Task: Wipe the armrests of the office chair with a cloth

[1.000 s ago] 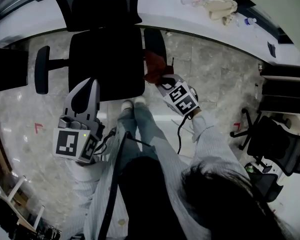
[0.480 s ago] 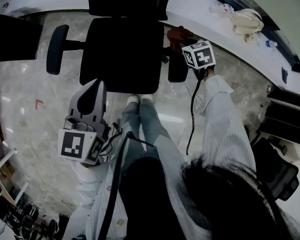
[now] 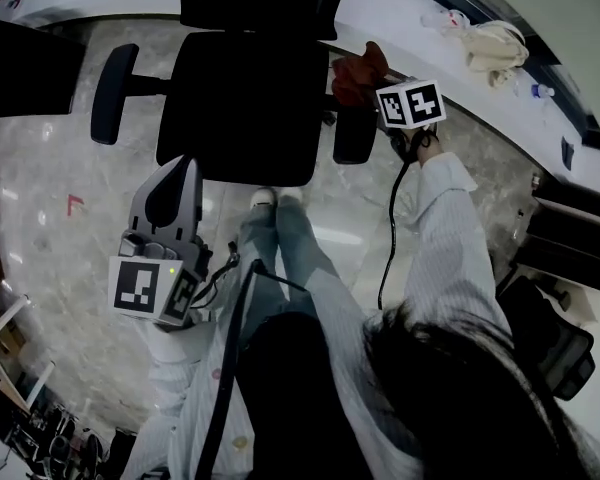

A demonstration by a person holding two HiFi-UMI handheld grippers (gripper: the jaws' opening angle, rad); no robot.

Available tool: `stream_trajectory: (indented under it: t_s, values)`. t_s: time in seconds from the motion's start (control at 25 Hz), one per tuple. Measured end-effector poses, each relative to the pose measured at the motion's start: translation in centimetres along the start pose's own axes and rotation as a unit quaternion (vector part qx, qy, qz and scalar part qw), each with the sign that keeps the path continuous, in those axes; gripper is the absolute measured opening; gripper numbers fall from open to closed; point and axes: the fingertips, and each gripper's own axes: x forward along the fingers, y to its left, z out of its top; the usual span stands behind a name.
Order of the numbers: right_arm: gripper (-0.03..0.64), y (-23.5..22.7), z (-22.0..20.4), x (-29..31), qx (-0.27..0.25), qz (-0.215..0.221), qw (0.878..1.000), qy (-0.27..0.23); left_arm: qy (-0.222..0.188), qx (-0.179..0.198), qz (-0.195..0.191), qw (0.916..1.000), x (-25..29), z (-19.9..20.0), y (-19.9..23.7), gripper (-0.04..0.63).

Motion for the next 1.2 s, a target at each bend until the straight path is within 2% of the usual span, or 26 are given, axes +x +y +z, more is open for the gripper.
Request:
stream_trajectory:
  t_s: [0.16,0.32,0.44,0.56,0.68,0.8,1.04,1.12,1.2]
  values:
    - [0.057,4.7,-5.0,-2.1,-0.036,0.018,0.999,0.009,-0.010,0.009,-0.029,0.9995,1.2,1.0,-2.1,0.003]
    - [0.057,8.1,-9.5,-5.0,-0.027,0.039,0.999,0.000,-0.014,0.011,-0.055,0.9983,2.1,1.8,-4.7,0.003]
    - [0.057,10.3,-12.2,-6.4,-0.032,0.056,0.998,-0.002,-0.004,0.016,-0.063,0.9979,2.2,1.3,-5.6,0.003]
    - [0.057,10.7,-12.9,-6.7,-0.044,0.060,0.997,-0.007,-0.001,0.015,-0.061,0.9980,2.3,0.8,-6.0,0.003]
    - [0.057,8.7,-11.2,-5.9,-0.053,0.046,0.997,-0.013,-0.008,0.003,-0.064,0.9979,2.4,0.9,-6.1,0.003]
    - [0.057,6.0,-7.7,-3.8,-0.047,0.034,0.998,-0.016,-0.002,0.010,-0.048,0.9988,1.9,0.2,-4.4,0.003]
    - [0.057,-0.7,0.3,0.2,-0.048,-0.051,0.997,-0.022,0.011,0.005,-0.008,0.9999,0.4,-0.7,-1.3,0.003]
    - [0.058,-3.1,2.1,1.2,-0.027,-0.084,0.996,-0.022,0.011,-0.001,0.005,0.9999,0.1,-0.9,-0.2,0.003]
    - [0.058,-4.4,3.1,1.8,0.006,-0.094,0.995,-0.021,0.015,-0.011,0.019,0.9996,-0.3,-1.0,0.9,0.003]
